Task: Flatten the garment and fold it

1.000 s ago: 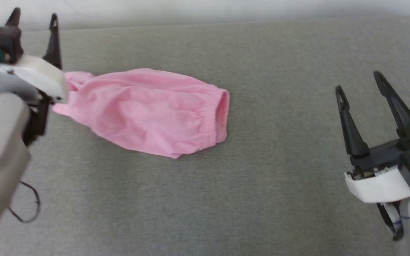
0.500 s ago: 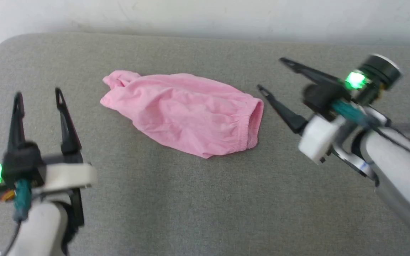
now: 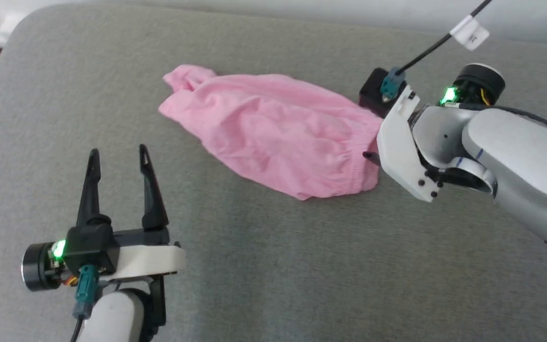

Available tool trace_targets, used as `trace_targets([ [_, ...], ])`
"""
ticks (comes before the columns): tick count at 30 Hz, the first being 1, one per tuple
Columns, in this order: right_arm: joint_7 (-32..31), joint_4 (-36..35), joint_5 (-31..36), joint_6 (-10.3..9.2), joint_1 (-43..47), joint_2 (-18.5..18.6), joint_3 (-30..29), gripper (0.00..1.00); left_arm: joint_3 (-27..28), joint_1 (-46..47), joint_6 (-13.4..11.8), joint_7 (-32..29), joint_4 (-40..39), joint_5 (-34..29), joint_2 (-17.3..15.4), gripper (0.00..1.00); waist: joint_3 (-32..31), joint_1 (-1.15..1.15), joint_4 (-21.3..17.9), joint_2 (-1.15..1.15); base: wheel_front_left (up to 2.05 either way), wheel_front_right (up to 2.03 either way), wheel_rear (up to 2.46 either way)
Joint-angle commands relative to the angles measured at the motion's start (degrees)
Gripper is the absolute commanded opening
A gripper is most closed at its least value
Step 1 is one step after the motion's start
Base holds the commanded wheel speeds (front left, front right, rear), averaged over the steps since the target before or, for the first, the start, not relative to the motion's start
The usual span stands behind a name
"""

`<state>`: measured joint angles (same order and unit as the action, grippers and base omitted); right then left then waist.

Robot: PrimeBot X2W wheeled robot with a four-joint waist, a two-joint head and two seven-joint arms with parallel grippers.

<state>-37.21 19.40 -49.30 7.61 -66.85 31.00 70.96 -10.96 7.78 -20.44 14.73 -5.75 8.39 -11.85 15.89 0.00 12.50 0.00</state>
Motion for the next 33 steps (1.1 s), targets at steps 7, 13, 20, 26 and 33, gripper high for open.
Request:
trace_targets([
  [7,1.5,7.3,-2.0,-0.12,2.1,-2.4,2.1,1.00,3.3,2.6,4.1,0.3,1.8,-2.5,4.4,1.00,5.7,0.00,5.6,0.00,0.00,0.00,0.00],
  [13,1.5,8.8,0.1,-0.12,6.2,-3.2,2.4,1.00,5.9,2.6,6.1,0.3,2.5,-3.8,6.2,1.00,6.1,0.00,5.2,0.00,0.00,0.00,0.00],
  [20,13.1,4.4,2.4,-0.12,5.7,-0.9,2.4,0.00,8.6,1.5,7.5,0.3,3.1,-5.1,6.9,1.00,2.9,0.00,2.1,0.00,0.00,0.00,0.00],
  [26,27.8,-1.8,1.7,-0.12,6.0,7.9,2.1,0.00,10.4,-1.2,8.3,0.3,2.8,-6.2,6.7,1.00,-1.6,0.00,-0.6,0.00,0.00,0.00,0.00],
  [33,34.3,-8.8,-1.6,-0.12,15.1,21.4,-3.5,0.00,11.5,-4.3,9.0,0.3,2.3,-6.7,6.6,1.00,-4.9,0.00,-3.3,0.00,0.00,0.00,0.00],
])
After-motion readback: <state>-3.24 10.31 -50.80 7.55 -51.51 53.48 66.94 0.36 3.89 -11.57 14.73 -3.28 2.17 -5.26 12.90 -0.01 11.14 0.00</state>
